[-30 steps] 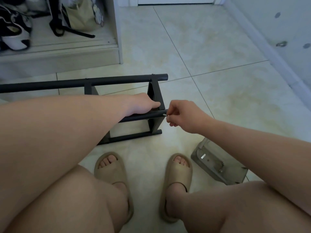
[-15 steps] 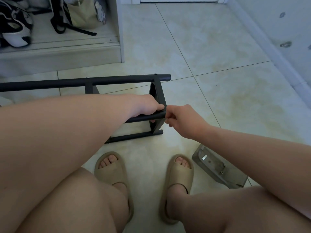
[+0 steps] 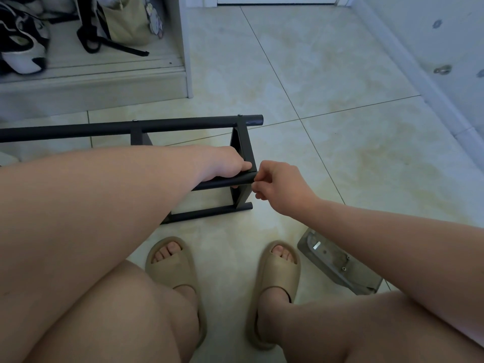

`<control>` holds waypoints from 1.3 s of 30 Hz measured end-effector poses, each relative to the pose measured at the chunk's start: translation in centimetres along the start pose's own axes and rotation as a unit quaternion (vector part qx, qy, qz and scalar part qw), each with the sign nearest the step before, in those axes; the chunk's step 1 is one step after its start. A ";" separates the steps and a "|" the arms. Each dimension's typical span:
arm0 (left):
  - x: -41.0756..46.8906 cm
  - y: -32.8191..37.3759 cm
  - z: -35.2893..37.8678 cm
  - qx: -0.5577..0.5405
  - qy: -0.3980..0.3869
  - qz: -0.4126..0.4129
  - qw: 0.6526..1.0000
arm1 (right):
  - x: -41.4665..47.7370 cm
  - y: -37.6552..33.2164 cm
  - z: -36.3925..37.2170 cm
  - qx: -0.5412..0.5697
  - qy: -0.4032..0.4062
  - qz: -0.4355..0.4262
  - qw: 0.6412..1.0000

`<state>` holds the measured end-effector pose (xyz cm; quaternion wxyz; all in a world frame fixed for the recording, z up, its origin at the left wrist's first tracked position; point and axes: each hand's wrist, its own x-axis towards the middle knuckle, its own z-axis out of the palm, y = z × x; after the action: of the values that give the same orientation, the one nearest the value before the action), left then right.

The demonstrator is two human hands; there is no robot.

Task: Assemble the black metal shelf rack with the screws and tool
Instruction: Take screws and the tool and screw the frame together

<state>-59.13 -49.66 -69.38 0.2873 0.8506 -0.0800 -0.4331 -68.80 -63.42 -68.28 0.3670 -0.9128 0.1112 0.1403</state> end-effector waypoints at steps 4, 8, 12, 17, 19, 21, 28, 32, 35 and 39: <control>-0.2 0.1 0.1 0.010 0.000 -0.002 1.000 | 0.0 -0.1 -0.5 -0.069 -0.017 -0.040 0.997; -0.3 0.2 0.0 0.018 0.001 -0.005 1.000 | 0.0 0.0 -0.4 0.122 -0.011 0.043 0.991; -0.4 0.2 0.1 0.015 0.002 -0.006 1.000 | -0.1 0.1 -0.3 0.197 -0.021 0.063 0.978; -0.3 0.3 0.4 0.004 0.008 0.008 1.000 | 0.2 0.6 -0.9 0.174 -0.046 0.042 0.983; -0.5 0.2 0.3 0.011 -0.010 0.005 1.000 | 0.4 0.7 -1.0 0.131 -0.058 0.026 0.989; -0.7 0.1 0.3 0.018 -0.019 0.006 1.000 | 0.5 0.7 -1.2 0.055 -0.062 0.000 0.997; -0.8 0.5 0.2 0.023 -0.006 -0.002 1.000 | 0.5 0.7 -1.0 0.046 -0.046 0.001 0.998; -0.8 0.7 0.2 0.021 0.000 -0.008 1.000 | 0.3 1.0 -0.8 0.197 -0.044 0.039 0.979; -1.0 0.5 0.2 0.016 -0.005 -0.010 1.000 | 0.2 1.2 -0.6 0.223 -0.053 0.050 0.972; -1.1 0.8 0.1 0.024 -0.022 -0.013 0.999 | 0.7 0.8 -0.2 0.163 -0.022 0.048 0.985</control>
<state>-59.85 -49.89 -68.23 0.2593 0.8485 -0.0861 -0.4533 -68.35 -64.21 -68.94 0.5065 -0.8308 0.1681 0.1582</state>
